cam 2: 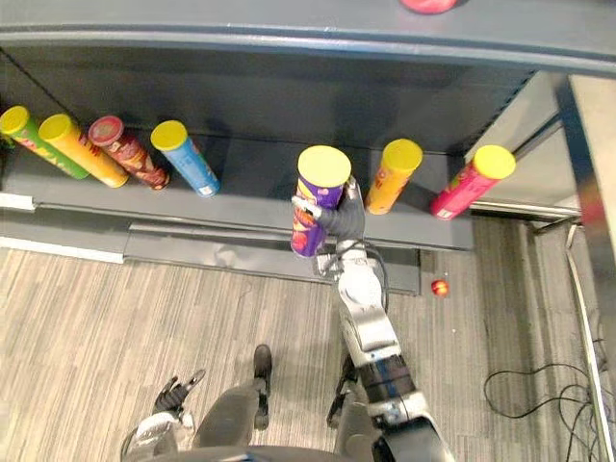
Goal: Put the gum and the chips on the shelf.
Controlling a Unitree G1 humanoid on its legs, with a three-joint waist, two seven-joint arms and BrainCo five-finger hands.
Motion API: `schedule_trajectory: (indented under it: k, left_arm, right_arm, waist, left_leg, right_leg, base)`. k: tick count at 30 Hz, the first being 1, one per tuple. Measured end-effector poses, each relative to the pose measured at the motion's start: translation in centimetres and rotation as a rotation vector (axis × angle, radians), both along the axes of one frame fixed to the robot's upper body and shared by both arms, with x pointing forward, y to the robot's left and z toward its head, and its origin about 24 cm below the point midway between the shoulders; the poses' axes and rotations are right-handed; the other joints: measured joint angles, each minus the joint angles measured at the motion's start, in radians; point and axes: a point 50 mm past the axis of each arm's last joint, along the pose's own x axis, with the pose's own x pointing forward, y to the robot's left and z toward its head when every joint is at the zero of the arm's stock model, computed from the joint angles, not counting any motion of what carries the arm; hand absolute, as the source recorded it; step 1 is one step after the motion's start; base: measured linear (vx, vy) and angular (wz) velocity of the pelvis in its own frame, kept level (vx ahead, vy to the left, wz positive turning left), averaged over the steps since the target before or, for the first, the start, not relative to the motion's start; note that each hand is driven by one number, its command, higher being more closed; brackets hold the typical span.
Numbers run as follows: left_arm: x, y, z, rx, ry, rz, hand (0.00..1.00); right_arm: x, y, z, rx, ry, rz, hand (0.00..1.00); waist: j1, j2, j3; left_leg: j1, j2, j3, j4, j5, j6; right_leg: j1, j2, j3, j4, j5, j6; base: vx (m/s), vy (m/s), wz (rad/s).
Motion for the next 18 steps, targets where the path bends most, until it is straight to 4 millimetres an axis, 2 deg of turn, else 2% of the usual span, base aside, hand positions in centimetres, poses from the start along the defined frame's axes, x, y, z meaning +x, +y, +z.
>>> schedule_trajectory:
  k: [1, 6, 8, 12, 13, 14, 18]
  left_arm:
    - [0.7, -0.4, 0.3, -0.003, -0.022, 0.000, 0.00]
    - [2.7, -0.8, 1.6, 0.000, -0.131, 0.000, 0.00]
    - [4.2, -1.2, 2.7, 0.001, -0.200, -0.010, 0.00]
    - [5.8, -1.9, 4.2, -0.002, -0.294, -0.039, 0.00]
    - [6.2, -2.2, 4.6, -0.008, -0.320, -0.047, 0.00]
    - [7.7, -3.2, 6.3, -0.030, -0.427, -0.079, 0.00]
    - [7.9, -3.2, 6.7, -0.031, -0.449, -0.083, 0.00]
  right_arm:
    - [0.5, 0.2, 0.5, -0.006, -0.008, -0.011, 1.00]
    - [1.7, 0.5, 2.4, -0.004, -0.052, -0.049, 1.00]
    - [2.5, -0.1, 3.7, 0.010, -0.078, -0.108, 1.00]
    - [4.1, -1.4, 5.8, 0.037, -0.106, -0.224, 1.00]
    - [4.5, -1.9, 6.6, 0.055, -0.115, -0.256, 1.00]
    - [5.4, -3.2, 9.3, 0.098, -0.157, -0.364, 1.00]
    - [5.6, -3.3, 9.2, 0.096, -0.139, -0.376, 1.00]
  waist:
    - [0.001, 0.009, 0.014]
    - [0.011, 0.013, 0.063]
    - [0.019, 0.023, 0.092]
    - [0.040, 0.037, 0.125]
    - [0.046, 0.042, 0.130]
    - [0.055, 0.057, 0.162]
    - [0.064, 0.061, 0.171]
  left_leg:
    - [-0.005, -0.004, -0.011, 0.001, 0.006, 0.001]
    - [-0.028, -0.013, -0.023, 0.003, 0.016, 0.005]
    - [-0.044, -0.019, -0.042, 0.001, 0.026, 0.002]
    - [-0.063, -0.025, -0.059, -0.006, 0.048, 0.002]
    - [-0.075, -0.026, -0.067, -0.004, 0.054, 0.003]
    - [-0.101, -0.032, -0.097, -0.006, 0.074, 0.001]
    - [-0.120, -0.034, -0.096, -0.006, 0.081, 0.002]
  right_leg:
    - [-0.001, -0.005, -0.009, 0.007, -0.001, -0.001]
    - [-0.034, -0.022, -0.019, 0.050, -0.007, -0.007]
    - [-0.049, -0.032, -0.031, 0.071, -0.011, -0.008]
    - [-0.082, -0.048, -0.043, 0.118, -0.025, -0.013]
    - [-0.094, -0.054, -0.051, 0.135, -0.031, -0.014]
    - [-0.127, -0.074, -0.079, 0.197, -0.061, -0.020]
    - [-0.156, -0.085, -0.080, 0.231, -0.075, -0.024]
  base:
    - [-0.05, 0.017, 0.21]
    - [-0.08, 0.022, 0.11]
    - [-0.10, 0.012, 0.20]
    - [-0.07, -0.003, 0.17]
    - [-0.08, -0.061, 0.45]
    - [-0.08, -0.076, 0.45]
    - [0.00, -0.044, 0.12]
